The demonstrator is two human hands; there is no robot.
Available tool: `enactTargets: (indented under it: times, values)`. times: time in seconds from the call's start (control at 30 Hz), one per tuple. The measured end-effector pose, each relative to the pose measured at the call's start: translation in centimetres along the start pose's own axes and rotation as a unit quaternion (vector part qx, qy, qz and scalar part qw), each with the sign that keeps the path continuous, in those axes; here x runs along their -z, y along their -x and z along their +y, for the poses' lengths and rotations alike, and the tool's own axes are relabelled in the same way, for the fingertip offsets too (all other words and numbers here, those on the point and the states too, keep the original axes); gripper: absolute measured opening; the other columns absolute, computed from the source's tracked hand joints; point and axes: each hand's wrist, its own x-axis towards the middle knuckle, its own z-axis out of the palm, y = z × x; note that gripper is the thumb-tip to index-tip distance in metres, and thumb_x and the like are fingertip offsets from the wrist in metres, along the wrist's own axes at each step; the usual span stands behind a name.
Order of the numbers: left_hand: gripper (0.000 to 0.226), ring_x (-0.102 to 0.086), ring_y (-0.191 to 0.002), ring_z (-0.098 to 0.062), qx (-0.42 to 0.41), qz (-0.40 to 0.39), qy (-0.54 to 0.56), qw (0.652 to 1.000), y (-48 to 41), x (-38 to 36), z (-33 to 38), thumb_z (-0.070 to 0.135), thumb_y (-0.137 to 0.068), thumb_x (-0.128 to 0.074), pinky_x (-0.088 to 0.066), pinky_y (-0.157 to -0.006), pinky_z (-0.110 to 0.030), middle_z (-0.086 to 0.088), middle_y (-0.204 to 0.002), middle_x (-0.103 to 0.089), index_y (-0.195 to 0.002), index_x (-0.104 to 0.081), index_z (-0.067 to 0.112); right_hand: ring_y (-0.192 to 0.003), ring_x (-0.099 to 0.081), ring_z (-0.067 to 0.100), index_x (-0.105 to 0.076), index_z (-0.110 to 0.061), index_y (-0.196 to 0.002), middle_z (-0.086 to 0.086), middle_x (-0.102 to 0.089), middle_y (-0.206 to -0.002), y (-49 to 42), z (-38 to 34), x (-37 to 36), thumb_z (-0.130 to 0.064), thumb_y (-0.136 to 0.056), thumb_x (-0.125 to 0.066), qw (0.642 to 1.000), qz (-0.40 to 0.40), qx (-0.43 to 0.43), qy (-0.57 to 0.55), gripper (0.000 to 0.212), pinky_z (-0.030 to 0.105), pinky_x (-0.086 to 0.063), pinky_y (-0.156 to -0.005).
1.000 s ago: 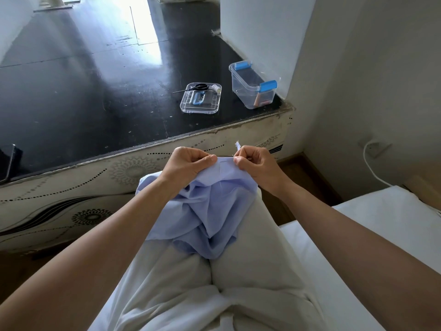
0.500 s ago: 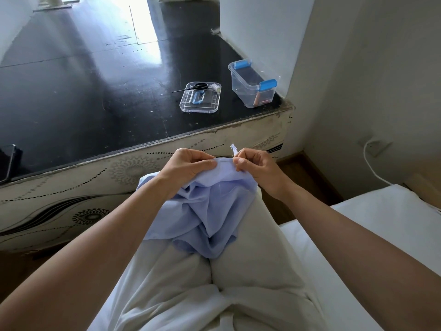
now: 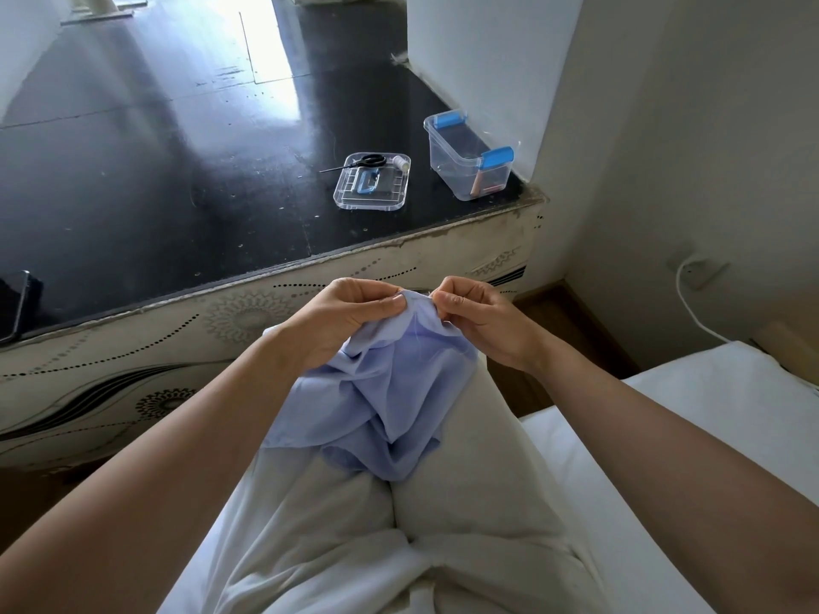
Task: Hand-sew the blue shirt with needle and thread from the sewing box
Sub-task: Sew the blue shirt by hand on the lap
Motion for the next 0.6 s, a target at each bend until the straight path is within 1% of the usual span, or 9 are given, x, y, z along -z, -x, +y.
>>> enactTargets:
  times: [0.13, 0.2, 0.27, 0.33, 0.4, 0.47, 0.53, 0.6]
  values:
    - [0.014, -0.06, -0.073, -0.012, 0.009, -0.007, 0.008, 1.0, -0.2, -0.4, 0.4, 0.02, -0.09, -0.065, -0.049, -0.065, -0.021, -0.004, -0.079, -0.069, -0.086, -0.077, 0.016, -0.082, -0.058, 0.017, -0.055, -0.006, -0.09, 0.007, -0.057, -0.086, 0.1, -0.4, -0.1, -0.048, -0.085, -0.06, 0.999, -0.019, -0.006, -0.025, 0.043, 0.024, -0.051, -0.073]
    - [0.013, -0.061, -0.072, -0.012, 0.013, -0.006, 0.003, 1.0, -0.2, -0.6, 0.5, 0.02, -0.09, -0.066, -0.05, -0.064, -0.02, -0.004, -0.079, -0.07, -0.087, -0.077, 0.014, -0.082, -0.057, 0.017, -0.055, -0.005, -0.09, 0.007, -0.057, -0.086, 0.1, -0.6, -0.2, -0.039, -0.091, -0.054, 0.999, -0.03, -0.007, -0.018, 0.034, 0.025, -0.05, -0.074]
    - [0.014, -0.063, -0.075, -0.012, 0.014, -0.007, 0.006, 1.0, -0.3, -0.8, 0.5, 0.019, -0.091, -0.065, -0.051, -0.067, -0.02, -0.007, -0.082, -0.07, -0.088, -0.076, 0.012, -0.082, -0.055, 0.019, -0.055, -0.005, -0.091, 0.009, -0.056, -0.086, -0.2, -0.7, -0.6, -0.033, -0.094, -0.051, 0.999, -0.037, -0.002, -0.008, 0.029, 0.025, -0.049, -0.075]
    - [0.014, -0.062, -0.079, -0.014, 0.02, 0.002, 0.043, 0.999, -0.3, -0.9, 0.6, 0.021, -0.089, -0.066, -0.051, -0.071, -0.023, -0.009, -0.085, -0.07, -0.088, -0.077, 0.012, -0.08, -0.053, 0.019, -0.056, -0.005, -0.089, 0.008, -0.056, -0.084, -0.6, -0.8, -0.8, -0.036, -0.093, -0.053, 1.0, -0.018, 0.004, -0.006, 0.031, 0.027, -0.048, -0.075]
    - [0.015, -0.061, -0.082, -0.018, 0.028, 0.012, 0.089, 0.996, -0.4, -0.8, 0.7, 0.025, -0.082, -0.069, -0.049, -0.076, -0.027, -0.011, -0.088, -0.069, -0.086, -0.078, 0.014, -0.077, -0.052, 0.018, -0.058, -0.009, -0.087, 0.006, -0.056, -0.081, -0.8, -0.7, -0.8, -0.037, -0.096, -0.054, 1.0, 0.015, 0.006, -0.005, 0.029, 0.027, -0.045, -0.073]
    - [0.015, -0.062, -0.08, -0.017, 0.035, 0.02, 0.12, 0.992, -0.5, -0.8, 0.7, 0.025, -0.077, -0.07, -0.051, -0.074, -0.026, -0.01, -0.086, -0.07, -0.084, -0.079, 0.015, -0.075, -0.049, 0.018, -0.058, -0.011, -0.087, 0.005, -0.054, -0.079, -0.9, -0.5, -0.5, -0.031, -0.099, -0.05, 0.999, 0.045, 0.008, -0.002, 0.025, 0.027, -0.043, -0.071]
    - [0.011, -0.063, -0.077, -0.015, 0.039, 0.02, 0.125, 0.991, -0.6, -0.9, 0.6, 0.02, -0.081, -0.069, -0.053, -0.07, -0.023, -0.008, -0.084, -0.071, -0.082, -0.079, 0.015, -0.075, -0.049, 0.019, -0.056, -0.009, -0.089, 0.007, -0.054, -0.08, -1.0, -0.3, -0.7, -0.029, -0.099, -0.049, 0.999, 0.052, 0.015, 0.007, 0.024, 0.028, -0.044, -0.071]
    - [0.015, -0.064, -0.076, -0.014, 0.04, 0.022, 0.122, 0.991, -0.7, -1.1, 0.6, 0.014, -0.087, -0.066, -0.053, -0.07, -0.022, -0.008, -0.083, -0.072, -0.081, -0.079, 0.015, -0.073, -0.051, 0.018, -0.056, -0.007, -0.092, 0.009, -0.054, -0.081, -1.0, -0.4, -1.2, -0.034, -0.094, -0.05, 0.998, 0.051, 0.024, 0.021, 0.028, 0.025, -0.046, -0.068]
